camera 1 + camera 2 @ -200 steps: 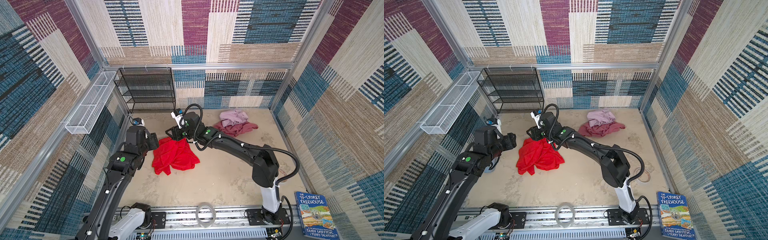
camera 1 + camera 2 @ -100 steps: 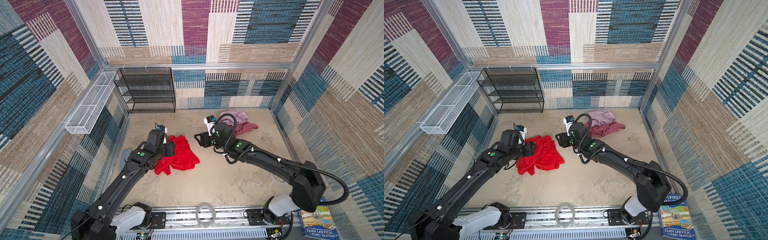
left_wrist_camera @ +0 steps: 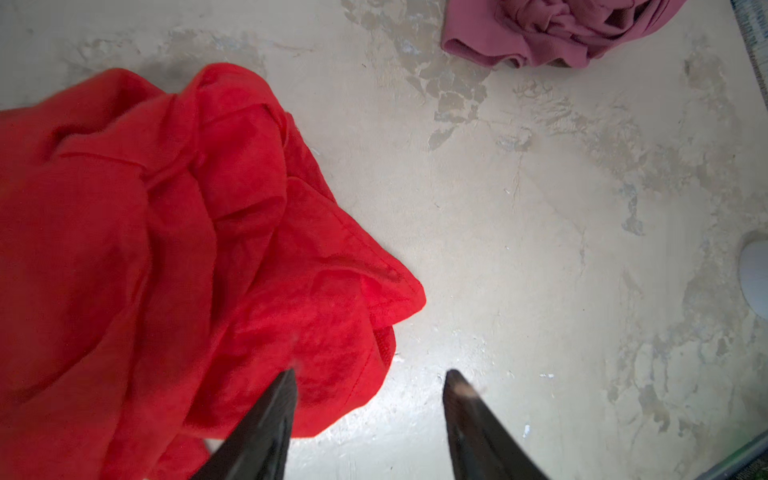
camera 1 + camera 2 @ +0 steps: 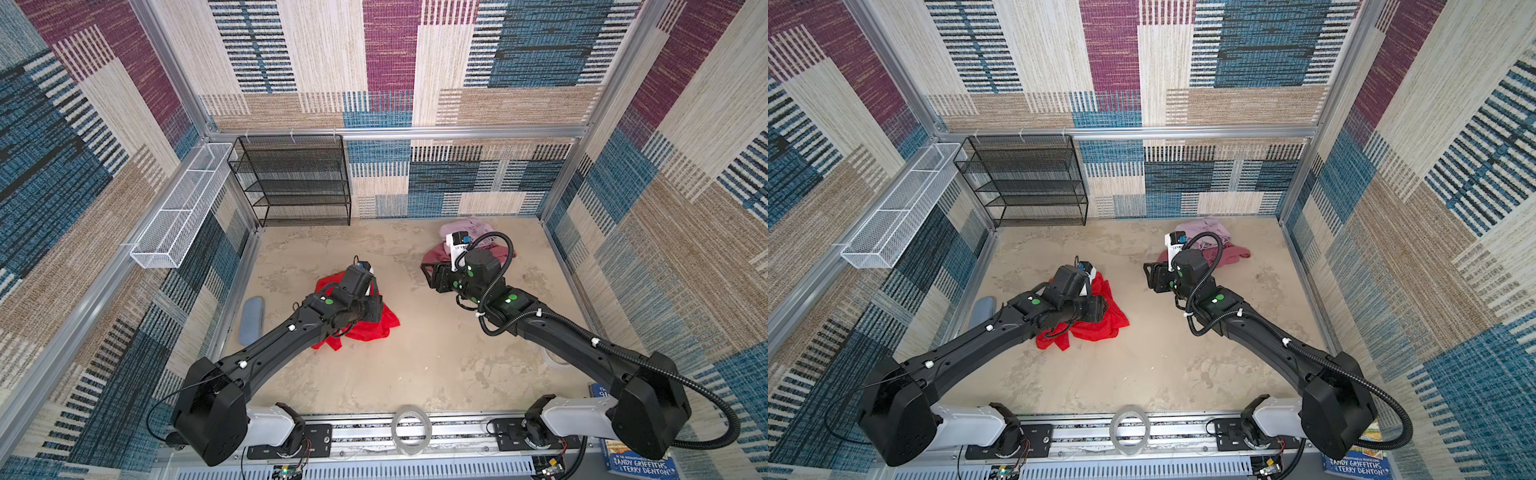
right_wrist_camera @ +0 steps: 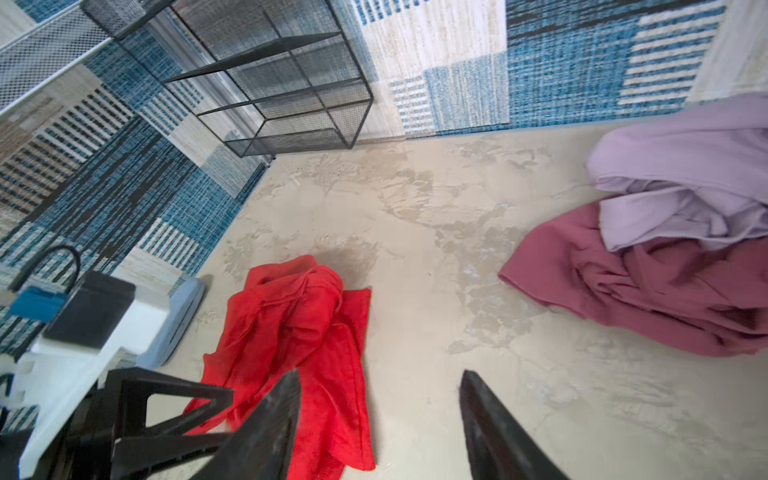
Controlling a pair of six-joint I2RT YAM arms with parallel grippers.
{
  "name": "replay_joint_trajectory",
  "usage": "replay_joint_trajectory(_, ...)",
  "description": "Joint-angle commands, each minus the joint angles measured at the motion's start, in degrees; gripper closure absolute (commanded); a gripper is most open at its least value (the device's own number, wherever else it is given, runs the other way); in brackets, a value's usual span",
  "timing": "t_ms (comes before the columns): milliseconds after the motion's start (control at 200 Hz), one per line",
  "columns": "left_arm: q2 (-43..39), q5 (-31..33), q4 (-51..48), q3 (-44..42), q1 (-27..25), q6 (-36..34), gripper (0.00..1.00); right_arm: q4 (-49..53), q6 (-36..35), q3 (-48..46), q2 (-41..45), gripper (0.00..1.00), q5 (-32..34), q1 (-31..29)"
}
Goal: Pick out a specific cloth from the pile
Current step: 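Release the red cloth and draw the right gripper back while the left gripper reaches it, then grasp the red cloth's edge with the left gripper and lift it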
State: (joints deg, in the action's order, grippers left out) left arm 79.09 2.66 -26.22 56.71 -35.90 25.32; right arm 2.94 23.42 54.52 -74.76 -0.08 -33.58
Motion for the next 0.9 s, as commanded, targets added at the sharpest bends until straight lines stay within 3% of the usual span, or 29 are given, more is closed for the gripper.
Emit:
replay_joint_trajectory(0,2.6,0.8,1.2,1.0,-0.3,1.0,0.40,-2.4,1.0,-0.3,-0.3,0.36,-1.8,0.4)
replay_joint_trajectory(536,18.7,1.0,1.2,8.6,-5.6,-0.7,0.40,-5.2,1.4,-2.2,-3.1,0.35,-5.1,3.5)
replay_joint_trajectory(891,25.0,2.7,0.9,11.8,-5.8,0.6,0.43,-5.8,1.3,-2.9,-3.3,0.35,-7.0,5.7)
